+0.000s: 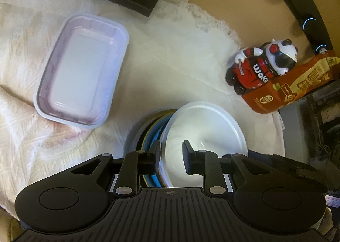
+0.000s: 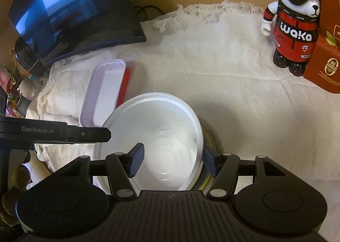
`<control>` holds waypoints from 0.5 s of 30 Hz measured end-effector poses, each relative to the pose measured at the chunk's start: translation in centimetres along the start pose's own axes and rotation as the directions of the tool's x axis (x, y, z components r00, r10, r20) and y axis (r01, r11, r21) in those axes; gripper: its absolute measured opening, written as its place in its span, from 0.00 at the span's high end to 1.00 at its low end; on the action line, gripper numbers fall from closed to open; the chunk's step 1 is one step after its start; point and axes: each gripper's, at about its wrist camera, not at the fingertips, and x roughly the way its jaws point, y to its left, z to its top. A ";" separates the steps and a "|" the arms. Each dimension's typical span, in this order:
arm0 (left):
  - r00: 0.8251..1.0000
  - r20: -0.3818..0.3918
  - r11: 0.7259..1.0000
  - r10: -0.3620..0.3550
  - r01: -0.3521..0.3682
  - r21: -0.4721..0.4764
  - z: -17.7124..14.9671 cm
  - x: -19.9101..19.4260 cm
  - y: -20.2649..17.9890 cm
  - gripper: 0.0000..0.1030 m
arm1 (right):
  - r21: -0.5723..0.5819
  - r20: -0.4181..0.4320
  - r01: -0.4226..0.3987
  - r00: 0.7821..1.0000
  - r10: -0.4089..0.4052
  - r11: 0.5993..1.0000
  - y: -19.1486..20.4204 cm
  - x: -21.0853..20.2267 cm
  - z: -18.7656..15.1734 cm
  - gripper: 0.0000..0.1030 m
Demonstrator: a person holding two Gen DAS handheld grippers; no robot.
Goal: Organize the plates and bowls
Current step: 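Lower the bowl stack onto the steel bowl with both tools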
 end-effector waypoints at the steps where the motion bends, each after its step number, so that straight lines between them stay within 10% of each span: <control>1: 1.000 -0.001 1.000 0.002 -0.002 0.001 0.0 0.0 0.0 0.76 | -0.004 0.002 0.002 1.000 -0.002 1.000 0.1 0.0 0.0 0.41; 15: 0.999 -0.022 1.000 0.023 -0.023 0.016 -0.2 0.9 -0.4 0.76 | -0.001 -0.014 -0.002 1.000 0.002 1.000 0.0 0.5 -0.1 0.43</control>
